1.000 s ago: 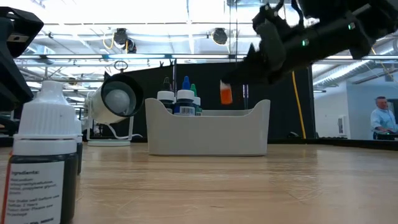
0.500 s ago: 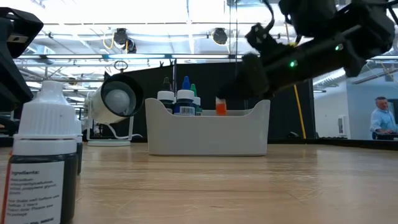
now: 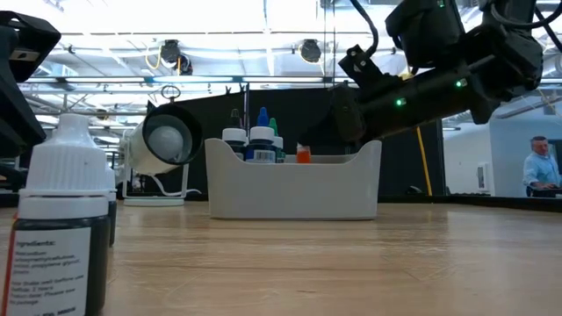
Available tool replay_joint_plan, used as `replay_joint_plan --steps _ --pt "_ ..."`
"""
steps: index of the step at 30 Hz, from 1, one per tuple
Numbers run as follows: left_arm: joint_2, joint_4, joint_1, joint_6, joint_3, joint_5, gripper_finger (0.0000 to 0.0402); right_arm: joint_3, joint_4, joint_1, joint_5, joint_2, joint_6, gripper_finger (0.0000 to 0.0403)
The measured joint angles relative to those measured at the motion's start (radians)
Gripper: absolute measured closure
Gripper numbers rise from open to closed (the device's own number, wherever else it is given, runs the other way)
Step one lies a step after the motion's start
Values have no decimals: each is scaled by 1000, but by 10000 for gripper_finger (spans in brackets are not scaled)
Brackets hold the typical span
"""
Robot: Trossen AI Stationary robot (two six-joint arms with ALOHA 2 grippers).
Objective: Pick & Place food coloring
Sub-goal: Put the small orange food coloring bottle into the gray bin
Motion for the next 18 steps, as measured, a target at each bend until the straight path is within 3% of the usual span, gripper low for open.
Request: replay_joint_plan --steps 18 --pt "0 0 0 18 0 -1 334 0 -8 -1 1 0 61 360"
